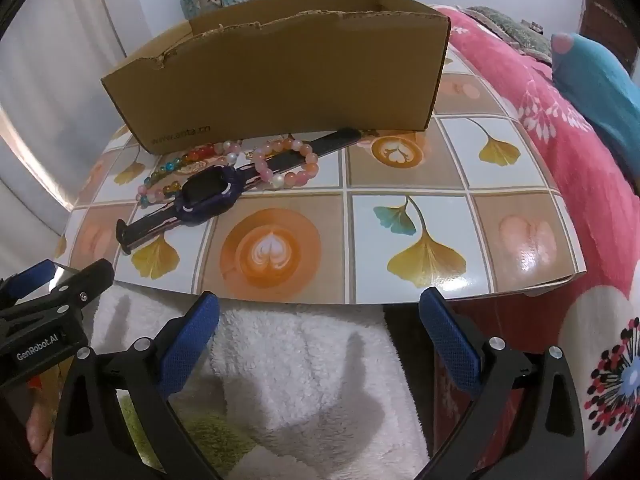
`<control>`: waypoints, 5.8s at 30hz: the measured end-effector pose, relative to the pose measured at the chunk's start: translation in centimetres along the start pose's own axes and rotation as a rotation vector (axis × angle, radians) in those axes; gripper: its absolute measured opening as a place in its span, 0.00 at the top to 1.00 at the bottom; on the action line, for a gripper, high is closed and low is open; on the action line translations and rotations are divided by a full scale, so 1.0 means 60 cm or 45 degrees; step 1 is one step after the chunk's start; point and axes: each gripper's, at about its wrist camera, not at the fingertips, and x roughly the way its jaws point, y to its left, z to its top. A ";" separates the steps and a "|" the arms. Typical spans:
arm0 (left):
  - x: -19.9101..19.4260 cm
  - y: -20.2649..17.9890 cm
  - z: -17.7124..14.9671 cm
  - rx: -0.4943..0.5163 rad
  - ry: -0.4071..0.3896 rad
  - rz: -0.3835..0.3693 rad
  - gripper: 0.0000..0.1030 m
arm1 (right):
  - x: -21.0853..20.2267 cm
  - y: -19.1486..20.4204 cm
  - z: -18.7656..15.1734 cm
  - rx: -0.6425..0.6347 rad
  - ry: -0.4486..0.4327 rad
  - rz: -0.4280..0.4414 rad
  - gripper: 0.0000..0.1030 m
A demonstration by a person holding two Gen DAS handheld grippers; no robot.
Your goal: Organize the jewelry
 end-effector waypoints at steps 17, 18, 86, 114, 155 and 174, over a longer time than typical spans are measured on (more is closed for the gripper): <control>0.001 0.000 0.000 -0.002 0.008 -0.004 0.08 | 0.004 0.000 0.006 0.013 0.003 0.020 0.05; 0.002 0.004 -0.003 -0.002 0.009 -0.003 0.08 | 0.004 0.000 0.003 0.010 0.005 0.020 0.05; 0.008 -0.007 -0.003 0.013 0.022 -0.026 0.08 | 0.007 -0.010 0.007 0.002 0.026 -0.052 0.06; 0.040 -0.032 0.004 0.065 0.077 -0.004 0.08 | 0.042 -0.015 0.004 -0.059 0.089 -0.084 0.05; -0.009 -0.008 0.046 0.137 -0.207 -0.421 0.08 | 0.008 -0.070 0.055 0.041 -0.145 0.120 0.06; -0.005 -0.073 0.039 0.496 -0.263 -0.399 0.31 | 0.025 -0.111 0.090 0.111 -0.148 0.379 0.22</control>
